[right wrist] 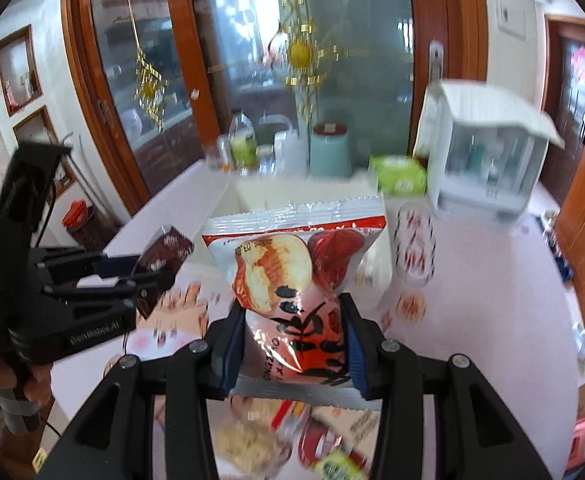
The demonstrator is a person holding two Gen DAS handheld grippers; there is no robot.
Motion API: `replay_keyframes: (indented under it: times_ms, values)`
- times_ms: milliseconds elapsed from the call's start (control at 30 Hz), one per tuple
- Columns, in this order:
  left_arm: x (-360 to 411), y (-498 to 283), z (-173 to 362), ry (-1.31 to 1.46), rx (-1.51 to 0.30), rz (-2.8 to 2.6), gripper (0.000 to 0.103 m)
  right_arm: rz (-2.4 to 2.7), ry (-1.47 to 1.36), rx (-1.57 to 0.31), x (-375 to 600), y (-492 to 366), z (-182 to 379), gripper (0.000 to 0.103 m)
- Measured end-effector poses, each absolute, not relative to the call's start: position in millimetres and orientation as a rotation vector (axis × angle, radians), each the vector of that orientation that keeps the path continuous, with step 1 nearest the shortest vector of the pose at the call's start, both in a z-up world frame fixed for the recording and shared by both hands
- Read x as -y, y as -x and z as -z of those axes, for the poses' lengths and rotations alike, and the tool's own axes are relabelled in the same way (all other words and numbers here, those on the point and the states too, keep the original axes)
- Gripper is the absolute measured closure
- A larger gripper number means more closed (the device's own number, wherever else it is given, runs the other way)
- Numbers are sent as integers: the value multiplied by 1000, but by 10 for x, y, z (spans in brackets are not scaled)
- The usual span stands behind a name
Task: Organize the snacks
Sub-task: 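Carry both packets to the white tray and release them inside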
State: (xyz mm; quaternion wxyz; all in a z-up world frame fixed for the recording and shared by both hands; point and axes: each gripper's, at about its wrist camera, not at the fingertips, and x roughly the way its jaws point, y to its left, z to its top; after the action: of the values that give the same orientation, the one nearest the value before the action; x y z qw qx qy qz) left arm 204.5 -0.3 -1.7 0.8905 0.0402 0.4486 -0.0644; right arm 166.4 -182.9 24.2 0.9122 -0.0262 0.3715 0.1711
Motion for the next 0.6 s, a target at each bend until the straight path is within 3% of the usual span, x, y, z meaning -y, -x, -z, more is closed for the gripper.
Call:
replay_keyframes:
  times_ms: [267, 600]
  values:
    - [-35, -2673, -415, -115, -862, 96, 72, -337, 6, -695, 1686, -2428, -784, 59]
    - [-78, -3527, -296, -120, -884, 50, 72, -280, -51, -771, 1585, -3296, -613, 59]
